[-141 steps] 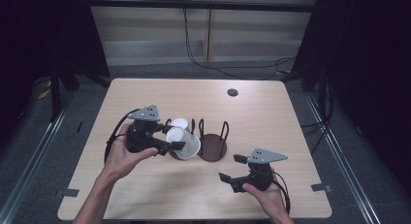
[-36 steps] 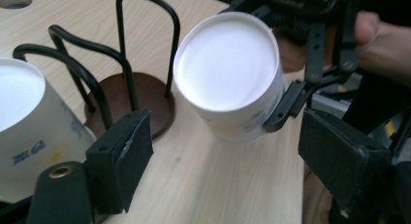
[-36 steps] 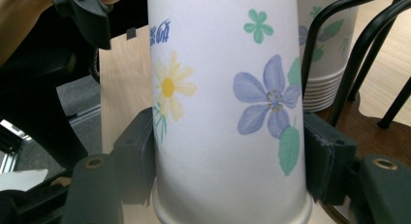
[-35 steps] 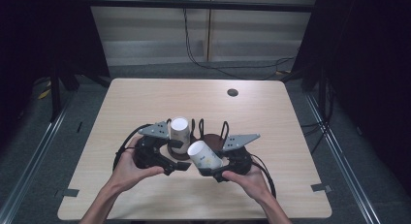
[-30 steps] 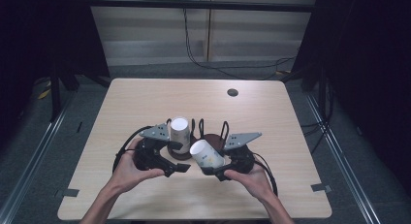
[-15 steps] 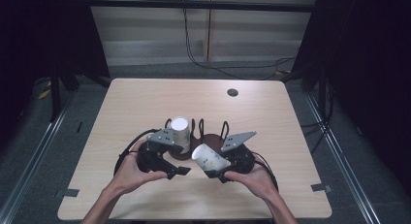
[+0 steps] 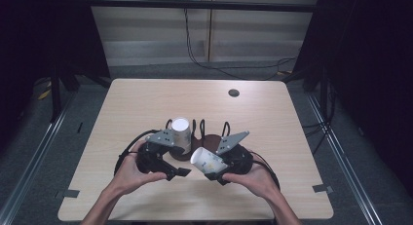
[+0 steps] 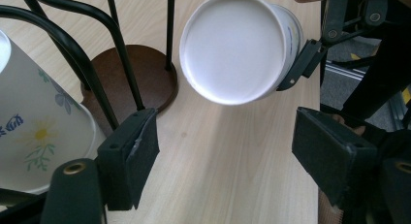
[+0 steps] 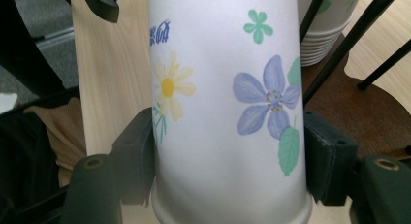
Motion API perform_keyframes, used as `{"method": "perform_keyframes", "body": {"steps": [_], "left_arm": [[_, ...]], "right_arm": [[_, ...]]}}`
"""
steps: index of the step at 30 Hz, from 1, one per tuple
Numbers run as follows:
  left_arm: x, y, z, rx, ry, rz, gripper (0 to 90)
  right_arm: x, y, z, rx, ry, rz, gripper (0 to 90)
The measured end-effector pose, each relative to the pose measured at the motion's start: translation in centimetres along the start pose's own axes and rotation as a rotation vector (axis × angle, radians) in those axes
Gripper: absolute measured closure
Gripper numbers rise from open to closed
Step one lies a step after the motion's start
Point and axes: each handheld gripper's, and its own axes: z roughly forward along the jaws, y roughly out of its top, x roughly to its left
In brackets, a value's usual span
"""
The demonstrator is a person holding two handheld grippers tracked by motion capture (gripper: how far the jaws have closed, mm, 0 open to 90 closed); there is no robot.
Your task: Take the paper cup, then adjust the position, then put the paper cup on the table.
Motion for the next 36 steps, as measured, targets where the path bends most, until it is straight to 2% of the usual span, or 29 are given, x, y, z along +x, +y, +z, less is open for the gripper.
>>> {"method": "perform_keyframes", "body": {"steps": [5, 9, 12, 15, 18, 19, 20, 23, 26, 27, 32, 36], "left_arm": [[0.0, -0.1, 0.3, 0.017, 0.014, 0.002, 21.4], [-0.1, -0.2, 0.6, 0.051, 0.037, 0.026, 20.9], [-0.2, -0.2, 0.7, 0.052, 0.045, 0.034, 20.9], [-0.3, -0.3, 0.8, 0.054, 0.051, 0.049, 21.0], [-0.3, -0.4, 0.9, 0.053, 0.035, 0.041, 22.0], [-0.3, -0.4, 0.7, 0.052, 0.038, 0.053, 23.2], [-0.4, -0.4, 0.6, 0.038, 0.044, 0.045, 23.9], [-0.5, -0.5, 0.0, 0.013, 0.023, 0.037, 23.7], [-0.5, -0.7, 0.3, 0.029, 0.014, 0.041, 22.6], [-0.5, -0.7, 0.5, 0.05, 0.008, 0.051, 22.4], [-0.8, -0.6, 1.3, 0.073, -0.012, 0.062, 22.7], [-1.1, -0.7, 1.5, 0.085, -0.02, 0.069, 23.6]], "right_arm": [[-0.2, 0.4, 0.3, 0.035, 0.023, -0.011, 31.8], [-0.3, 0.6, 0.6, 0.064, 0.02, -0.032, 31.9], [-0.3, 1.0, 0.8, 0.095, 0.01, -0.047, 31.9], [-0.2, 1.2, 0.9, 0.108, 0.025, -0.06, 31.9], [-0.1, 1.1, 1.2, 0.137, 0.031, -0.064, 32.0], [-0.1, 1.1, 1.2, 0.142, 0.022, -0.071, 32.0], [0.0, 1.1, 1.2, 0.147, 0.018, -0.071, 32.0], [0.2, 1.3, 1.1, 0.154, 0.026, -0.083, 32.0], [0.4, 1.5, 1.1, 0.166, 0.03, -0.103, 32.0], [0.5, 1.5, 1.1, 0.175, 0.026, -0.103, 32.0], [0.6, 1.8, 1.2, 0.213, 0.047, -0.12, 31.9], [0.8, 1.8, 1.4, 0.229, 0.042, -0.134, 31.8]]}}
